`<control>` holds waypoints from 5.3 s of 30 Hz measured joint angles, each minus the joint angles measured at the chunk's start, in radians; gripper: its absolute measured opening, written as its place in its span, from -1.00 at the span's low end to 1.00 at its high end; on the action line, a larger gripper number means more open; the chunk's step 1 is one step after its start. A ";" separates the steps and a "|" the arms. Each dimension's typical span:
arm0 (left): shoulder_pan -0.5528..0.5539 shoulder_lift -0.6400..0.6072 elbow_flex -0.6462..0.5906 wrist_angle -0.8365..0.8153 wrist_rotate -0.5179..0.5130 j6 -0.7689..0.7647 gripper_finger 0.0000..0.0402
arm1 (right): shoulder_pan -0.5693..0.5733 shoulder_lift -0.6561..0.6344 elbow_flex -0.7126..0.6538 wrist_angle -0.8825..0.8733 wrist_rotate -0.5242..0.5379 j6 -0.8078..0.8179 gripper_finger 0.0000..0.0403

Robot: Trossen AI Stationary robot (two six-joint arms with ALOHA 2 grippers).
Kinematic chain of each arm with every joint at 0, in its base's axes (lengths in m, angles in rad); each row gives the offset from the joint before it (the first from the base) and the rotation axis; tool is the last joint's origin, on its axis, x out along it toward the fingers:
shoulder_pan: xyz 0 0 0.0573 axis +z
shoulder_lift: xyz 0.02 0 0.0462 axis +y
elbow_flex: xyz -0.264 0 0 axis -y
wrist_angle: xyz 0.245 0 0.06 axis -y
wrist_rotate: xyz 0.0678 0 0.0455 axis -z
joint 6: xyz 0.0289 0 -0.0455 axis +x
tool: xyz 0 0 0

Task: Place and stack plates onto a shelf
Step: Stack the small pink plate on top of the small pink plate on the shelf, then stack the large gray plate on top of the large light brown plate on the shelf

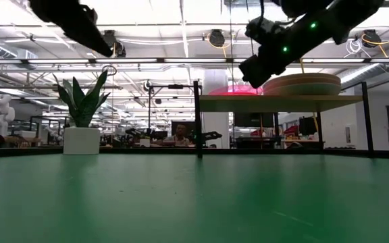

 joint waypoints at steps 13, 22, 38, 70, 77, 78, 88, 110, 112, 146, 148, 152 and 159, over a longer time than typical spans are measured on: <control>-0.110 0.002 0.000 -0.001 -0.001 -0.128 0.33 | -0.134 0.000 0.000 -0.006 -0.058 -0.082 -1.00; -0.125 0.002 0.000 -0.001 -0.001 -0.161 0.33 | -0.155 0.009 0.000 -0.013 -0.083 -0.079 -1.00; -0.283 0.002 0.000 -0.103 0.044 -0.238 0.33 | 0.078 -0.145 0.000 -0.014 -0.213 -0.164 -1.00; -0.168 0.001 -0.378 -0.133 0.441 -0.377 -0.29 | 0.254 -0.170 0.000 -0.019 -0.402 -0.192 -1.00; -0.168 -0.002 -0.371 -0.113 0.432 -0.346 -0.70 | 0.262 -0.170 0.000 -0.014 -0.402 -0.185 -1.00; -0.168 -0.002 -0.369 -0.113 0.430 -0.346 -0.77 | 0.266 -0.170 0.000 -0.008 -0.402 -0.185 -1.00; -0.169 -0.022 -0.361 -0.116 0.399 -0.348 -0.95 | 0.292 -0.170 0.000 0.040 -0.431 -0.200 -1.00; 0.059 -0.124 -0.061 -0.290 -0.173 -0.157 -0.97 | 0.292 -0.033 0.207 -0.193 -0.424 0.007 -1.00; 0.103 -0.128 -0.040 -0.286 -0.217 -0.162 -0.97 | 0.293 0.010 0.254 -0.238 -0.424 0.017 -1.00; 0.323 -0.128 0.025 -0.292 -0.129 -0.160 -0.97 | 0.332 0.634 0.586 -0.203 -0.182 -0.926 -0.56; 0.323 -0.128 0.024 -0.291 -0.128 -0.160 -0.97 | 0.333 0.634 0.586 -0.202 -0.181 -0.933 -0.58; 0.323 -0.128 0.012 -0.290 -0.128 -0.165 -0.98 | 0.332 0.634 0.586 -0.201 -0.146 -0.954 -0.59; 0.338 -0.128 -0.006 -0.287 -0.117 -0.170 -0.98 | 0.342 0.634 0.586 -0.197 -0.131 -0.982 -0.59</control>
